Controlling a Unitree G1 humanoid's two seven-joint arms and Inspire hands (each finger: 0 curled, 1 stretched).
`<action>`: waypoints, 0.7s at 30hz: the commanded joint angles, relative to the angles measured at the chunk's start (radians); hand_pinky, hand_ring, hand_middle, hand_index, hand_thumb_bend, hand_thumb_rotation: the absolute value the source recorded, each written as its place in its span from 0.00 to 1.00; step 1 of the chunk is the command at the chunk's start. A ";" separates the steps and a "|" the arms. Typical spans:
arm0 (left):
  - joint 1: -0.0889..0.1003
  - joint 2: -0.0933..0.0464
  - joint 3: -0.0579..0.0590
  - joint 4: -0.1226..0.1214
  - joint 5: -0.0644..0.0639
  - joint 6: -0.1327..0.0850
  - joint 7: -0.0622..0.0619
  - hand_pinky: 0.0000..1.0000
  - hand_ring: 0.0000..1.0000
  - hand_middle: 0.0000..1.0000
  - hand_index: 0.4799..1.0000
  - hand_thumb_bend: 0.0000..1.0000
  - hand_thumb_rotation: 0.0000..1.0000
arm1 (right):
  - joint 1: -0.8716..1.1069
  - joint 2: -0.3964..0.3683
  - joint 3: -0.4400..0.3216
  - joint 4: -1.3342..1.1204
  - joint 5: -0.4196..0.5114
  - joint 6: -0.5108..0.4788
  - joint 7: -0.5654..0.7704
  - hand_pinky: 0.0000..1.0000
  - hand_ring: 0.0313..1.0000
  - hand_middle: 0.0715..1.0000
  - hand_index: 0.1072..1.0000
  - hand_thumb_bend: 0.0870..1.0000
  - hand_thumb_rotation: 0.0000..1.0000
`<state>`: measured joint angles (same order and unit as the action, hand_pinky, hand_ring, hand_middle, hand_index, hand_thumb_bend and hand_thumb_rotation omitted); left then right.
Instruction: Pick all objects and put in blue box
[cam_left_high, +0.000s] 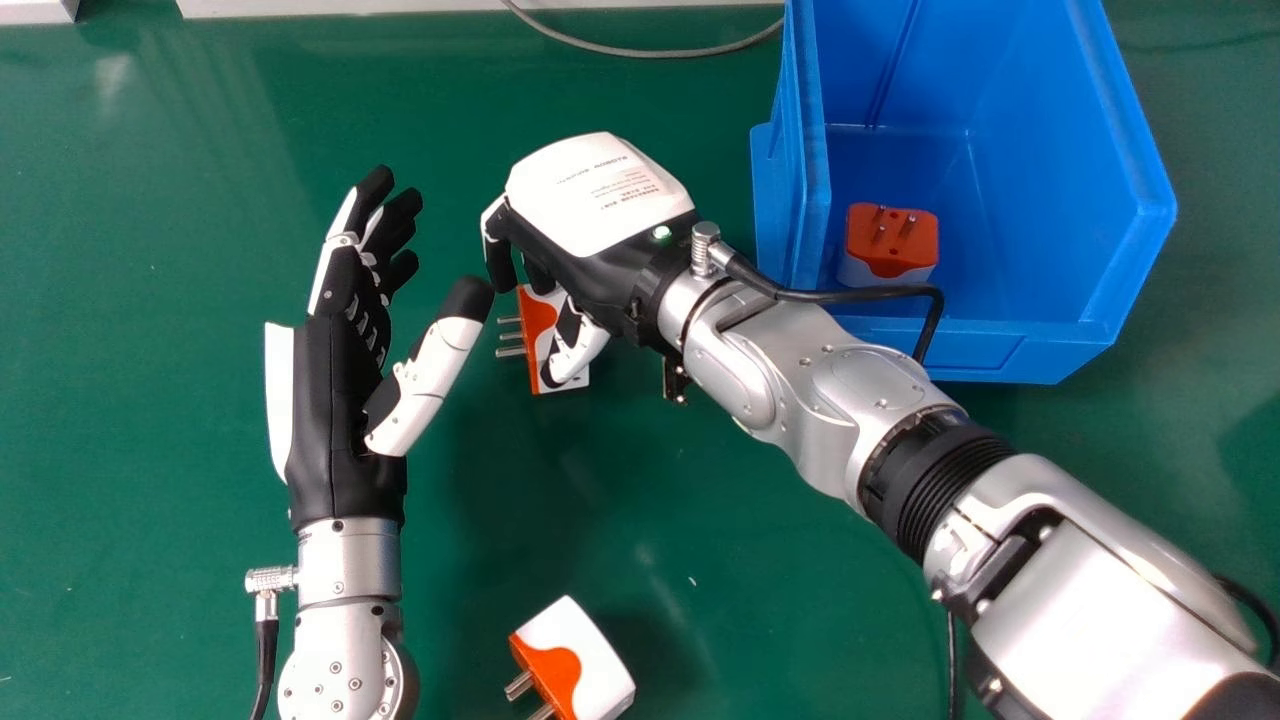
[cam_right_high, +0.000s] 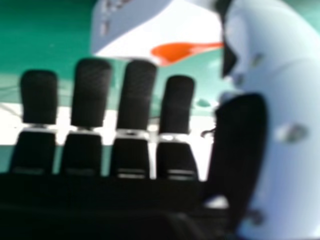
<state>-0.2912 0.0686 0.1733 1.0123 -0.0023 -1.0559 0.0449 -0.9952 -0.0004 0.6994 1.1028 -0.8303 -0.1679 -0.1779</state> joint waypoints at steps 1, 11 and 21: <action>0.001 0.003 -0.001 -0.010 -0.003 -0.013 -0.003 0.89 0.89 0.87 0.78 0.88 0.59 | -0.006 0.001 -0.012 -0.016 0.014 0.000 0.011 0.35 0.37 0.47 0.49 0.48 0.00; 0.001 -0.002 0.002 -0.013 -0.016 -0.013 -0.020 0.88 0.89 0.87 0.78 0.88 0.59 | -0.010 -0.021 0.024 -0.080 -0.036 0.073 0.057 0.37 0.38 0.46 0.48 0.47 0.00; -0.010 0.003 0.004 -0.003 -0.007 -0.018 -0.008 0.88 0.89 0.87 0.78 0.87 0.58 | -0.018 -0.020 0.024 -0.117 -0.043 0.141 0.164 0.53 0.60 0.68 0.69 0.65 0.00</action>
<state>-0.2910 0.0683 0.1761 1.0123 -0.0075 -1.0561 0.0357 -0.9988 -0.0128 0.7224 0.9949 -0.8710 -0.0416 -0.0378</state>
